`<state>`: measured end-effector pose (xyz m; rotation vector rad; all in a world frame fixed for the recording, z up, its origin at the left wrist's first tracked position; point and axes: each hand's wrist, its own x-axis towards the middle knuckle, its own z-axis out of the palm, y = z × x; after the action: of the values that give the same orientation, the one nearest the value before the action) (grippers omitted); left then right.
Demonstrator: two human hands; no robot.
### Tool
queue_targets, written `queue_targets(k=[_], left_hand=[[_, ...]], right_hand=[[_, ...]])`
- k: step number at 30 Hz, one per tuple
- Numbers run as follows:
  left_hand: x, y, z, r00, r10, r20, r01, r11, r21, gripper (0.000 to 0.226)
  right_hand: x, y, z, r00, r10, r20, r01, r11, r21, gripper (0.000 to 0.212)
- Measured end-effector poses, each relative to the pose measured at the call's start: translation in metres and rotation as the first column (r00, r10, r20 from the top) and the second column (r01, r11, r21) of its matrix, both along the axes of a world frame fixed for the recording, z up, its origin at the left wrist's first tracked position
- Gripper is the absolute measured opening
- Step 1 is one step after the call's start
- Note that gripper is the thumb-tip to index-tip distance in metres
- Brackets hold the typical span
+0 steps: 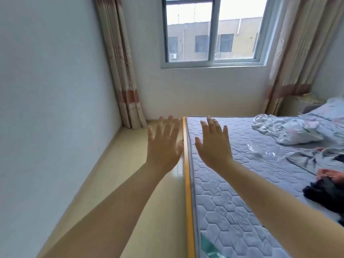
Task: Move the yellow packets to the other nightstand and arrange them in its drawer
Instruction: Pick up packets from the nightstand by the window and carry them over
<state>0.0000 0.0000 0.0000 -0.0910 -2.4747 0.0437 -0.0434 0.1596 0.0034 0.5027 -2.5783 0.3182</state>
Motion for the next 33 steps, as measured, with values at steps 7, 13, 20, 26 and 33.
queue_targets(k=[7, 13, 20, 26, 33], left_hand=[[-0.1, -0.125, -0.017, 0.992, 0.085, 0.099, -0.088, 0.996, 0.027, 0.068], [-0.267, -0.223, 0.003, 0.993, 0.059, 0.103, -0.059, 0.998, -0.003, 0.067], [-0.454, -0.321, 0.016, 0.987, 0.079, 0.137, -0.078, 0.997, -0.009, 0.066], [-0.626, -0.405, -0.002, 0.992, 0.027, 0.125, -0.026, 1.0, -0.011, 0.064], [-0.867, -0.484, -0.009, 0.967, -0.045, 0.249, 0.046, 0.999, 0.002, 0.067]], right_hand=[[-0.114, -0.132, -0.013, 0.988, 0.137, -0.07, -0.137, 0.99, 0.006, 0.061], [-0.277, -0.228, -0.011, 0.983, 0.142, -0.114, -0.145, 0.989, -0.016, 0.063], [-0.467, -0.326, 0.008, 0.986, 0.125, -0.109, -0.125, 0.992, -0.002, 0.06], [-0.639, -0.409, -0.009, 0.981, 0.097, -0.171, -0.091, 0.995, 0.043, 0.056], [-0.859, -0.477, -0.013, 0.992, -0.037, -0.118, 0.047, 0.995, 0.086, 0.057]])
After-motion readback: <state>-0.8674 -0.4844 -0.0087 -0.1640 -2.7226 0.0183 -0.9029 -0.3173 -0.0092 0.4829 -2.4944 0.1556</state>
